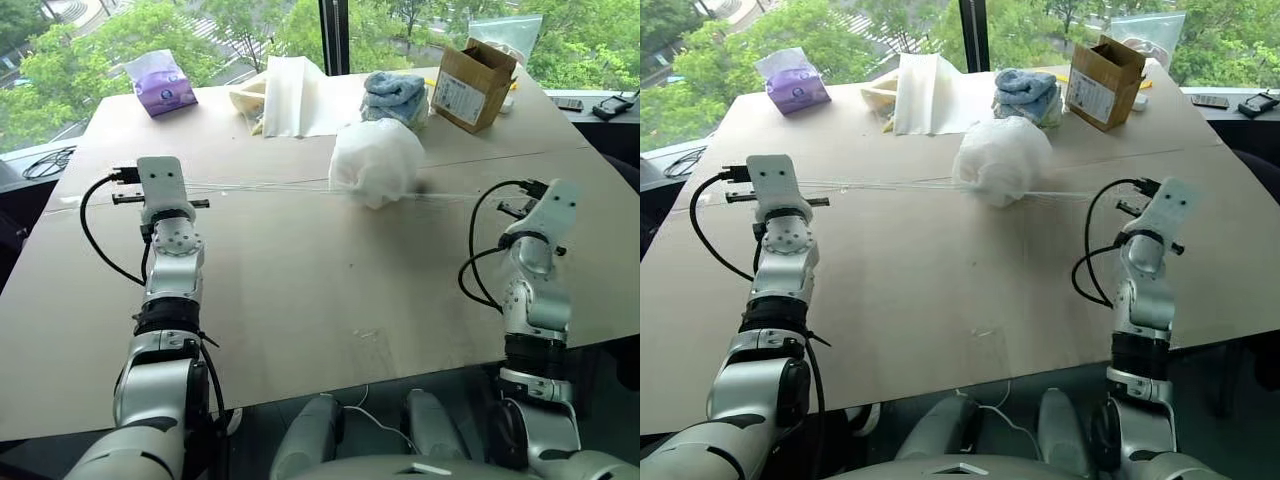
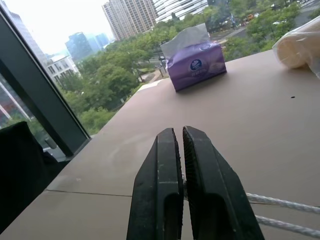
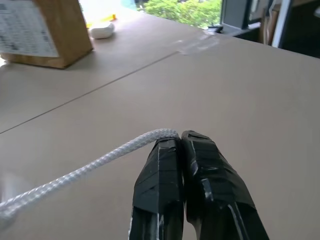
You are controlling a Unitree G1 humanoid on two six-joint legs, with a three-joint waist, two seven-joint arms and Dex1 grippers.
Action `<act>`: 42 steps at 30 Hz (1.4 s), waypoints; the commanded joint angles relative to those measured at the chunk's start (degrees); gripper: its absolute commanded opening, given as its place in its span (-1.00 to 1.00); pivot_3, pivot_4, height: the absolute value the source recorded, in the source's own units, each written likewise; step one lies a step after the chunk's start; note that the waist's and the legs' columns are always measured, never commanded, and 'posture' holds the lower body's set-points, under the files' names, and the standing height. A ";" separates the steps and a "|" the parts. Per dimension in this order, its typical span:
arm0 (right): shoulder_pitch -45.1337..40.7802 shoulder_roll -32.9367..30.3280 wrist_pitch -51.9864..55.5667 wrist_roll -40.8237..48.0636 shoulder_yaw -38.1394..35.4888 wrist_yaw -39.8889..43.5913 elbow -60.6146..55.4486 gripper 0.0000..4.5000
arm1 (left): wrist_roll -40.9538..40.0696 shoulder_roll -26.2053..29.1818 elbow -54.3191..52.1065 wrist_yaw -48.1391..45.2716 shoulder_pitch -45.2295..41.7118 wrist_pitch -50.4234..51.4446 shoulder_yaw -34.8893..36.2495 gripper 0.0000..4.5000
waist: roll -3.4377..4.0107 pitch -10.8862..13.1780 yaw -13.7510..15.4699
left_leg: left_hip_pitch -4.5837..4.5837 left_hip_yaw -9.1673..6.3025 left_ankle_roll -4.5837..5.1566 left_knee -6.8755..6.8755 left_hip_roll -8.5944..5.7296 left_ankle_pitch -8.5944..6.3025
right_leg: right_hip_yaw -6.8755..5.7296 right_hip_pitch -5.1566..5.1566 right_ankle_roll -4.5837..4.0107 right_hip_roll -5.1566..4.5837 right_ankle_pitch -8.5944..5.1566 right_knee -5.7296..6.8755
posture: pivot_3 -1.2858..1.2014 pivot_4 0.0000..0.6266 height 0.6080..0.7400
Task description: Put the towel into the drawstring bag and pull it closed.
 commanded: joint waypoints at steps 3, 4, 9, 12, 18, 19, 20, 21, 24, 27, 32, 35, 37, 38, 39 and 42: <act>0.29 -2.35 -0.90 0.82 -9.04 -5.27 -1.95 -1.00 | -1.38 5.02 1.71 4.24 0.17 1.84 7.34 -0.97 | -0.01 -0.01 -0.11 | -0.03 0.02 0.00 -0.11 0.00 0.00 | 0.02 -0.09 0.00 0.00 0.00 -0.01 | 0.03 -0.52 1.00; 0.03 -2.35 -0.70 1.30 -8.39 -3.88 -1.89 -1.00 | -1.67 4.61 1.47 2.46 0.09 1.10 6.96 -0.97 | 0.04 -0.04 -0.07 | -0.02 0.02 0.00 -0.12 0.00 0.00 | 0.02 -0.09 0.00 0.00 0.00 0.00 | 0.03 -0.52 1.00; -0.16 -4.38 0.37 2.70 -1.21 7.63 -1.91 -1.00 | -2.93 2.41 -0.32 -5.15 -0.07 -1.52 5.07 -0.97 | 0.06 -0.06 -0.08 | 0.11 0.08 0.00 0.06 0.00 0.01 | 0.04 0.08 0.00 0.01 0.01 0.10 | 0.03 -0.52 1.00; 1.51 -7.02 3.94 5.58 9.21 22.14 -5.05 -1.00 | -3.43 1.15 -1.42 -9.46 0.32 -2.37 3.38 -0.97 | 0.05 -0.07 -0.52 | 0.04 0.09 0.01 0.06 0.00 0.01 | 0.04 0.03 0.00 0.01 0.01 0.07 | 0.03 -0.52 1.00; 8.29 -14.65 18.75 17.89 22.54 44.98 -19.16 -0.15 | -4.99 -0.28 -2.99 -17.93 1.48 -2.84 1.64 -1.00 | 0.03 -0.06 -1.41 | -0.03 0.01 0.02 -0.09 0.02 -0.01 | -0.01 -0.01 0.00 0.00 0.01 -0.08 | 0.03 -0.52 1.00; 8.95 -15.42 20.71 19.44 22.56 45.97 -20.53 0.05 | -5.13 -0.27 -3.05 -19.46 1.57 -3.06 1.21 -1.00 | 0.01 -0.05 -1.38 | -0.03 0.01 0.02 -0.08 0.02 -0.01 | -0.02 0.00 0.00 0.01 0.01 -0.08 | 0.03 -0.52 1.00; 9.59 -16.26 22.73 21.31 22.13 47.04 -21.92 0.29 | -5.17 -0.26 -3.18 -20.98 1.67 -3.30 0.69 -1.00 | 0.00 -0.05 -1.31 | -0.04 0.01 0.02 -0.05 0.02 -0.01 | -0.02 0.00 0.00 0.00 0.01 -0.08 | 0.03 -0.52 1.00; 10.24 -17.51 24.24 22.56 21.57 48.07 -23.11 0.46 | -5.37 -0.30 -3.51 -22.72 1.86 -3.48 0.23 -1.00 | -0.01 -0.04 -1.13 | -0.04 0.00 0.02 -0.01 0.01 -0.01 | -0.03 0.02 0.00 0.00 0.01 -0.07 | 0.03 -0.52 1.00; 10.70 -22.33 25.38 21.45 19.47 49.09 -22.07 0.97 | -6.82 -0.74 -4.88 -27.97 2.61 -2.98 -0.61 -1.00 | -0.02 -0.03 -0.59 | -0.04 -0.01 0.03 0.11 0.00 -0.01 | -0.05 0.04 0.00 0.01 0.01 -0.04 | 0.03 -0.52 1.00; 11.04 -26.42 23.33 20.65 16.15 50.62 -19.23 0.97 | -9.22 -0.45 -7.53 -35.39 4.87 -0.66 -1.46 -1.00 | -0.04 -0.02 0.05 | -0.04 -0.01 0.03 0.12 0.00 -0.01 | -0.05 0.04 0.00 0.01 0.01 -0.04 | 0.03 -0.52 1.00; 16.22 -32.95 12.23 19.15 13.22 60.19 -17.74 0.97 | -15.40 3.86 -13.95 -51.35 12.74 5.94 -0.99 -1.00 | -0.05 -0.02 -0.02 | -0.04 0.00 0.03 -0.02 0.02 -0.02 | -0.03 0.01 0.00 0.00 0.01 -0.09 | 0.03 -0.52 1.00; 22.29 -35.17 0.10 17.56 11.97 68.76 -14.58 0.97 | -18.78 9.04 -19.14 -63.33 20.69 11.02 -2.05 -1.00 | -0.05 -0.01 -0.04 | -0.02 0.00 0.03 -0.08 0.06 -0.02 | -0.04 0.01 0.00 0.02 0.00 -0.11 | 0.03 -0.52 1.00; 25.38 -35.54 -5.40 17.94 10.84 73.56 -11.55 0.97 | -20.65 12.77 -23.15 -71.30 27.90 12.30 -2.97 -1.00 | -0.04 -0.01 0.09 | 0.08 0.06 0.05 -0.13 0.06 -0.03 | 0.01 0.08 0.00 -0.01 0.00 -0.16 | 0.03 -0.52 1.00; 26.47 -35.81 -7.18 18.09 10.59 75.38 -10.33 0.97 | -21.35 14.06 -24.84 -73.79 30.86 12.66 -3.01 -1.00 | -0.02 -0.02 0.04 | 0.08 0.07 0.06 -0.09 0.08 -0.04 | 0.02 0.09 0.00 0.00 0.00 -0.19 | 0.03 -0.52 1.00; 27.26 -35.98 -8.55 18.07 10.42 76.63 -9.27 0.97 | -21.80 15.03 -26.27 -75.48 33.09 12.71 -2.98 -1.00 | 0.05 -0.03 0.06 | 0.12 0.12 0.07 -0.09 0.08 -0.04 | 0.06 0.11 0.00 -0.01 0.00 -0.19 | 0.03 -0.52 1.00; 28.85 -35.98 -11.92 18.59 9.61 79.91 -6.45 0.97 | -23.31 15.85 -30.07 -76.90 37.00 12.58 -1.83 -1.00 | 0.20 0.00 0.25 | 0.48 0.17 0.36 -0.17 0.10 -0.21 | 0.11 0.41 -0.01 -0.04 0.00 -0.33 | 0.03 -0.52 1.00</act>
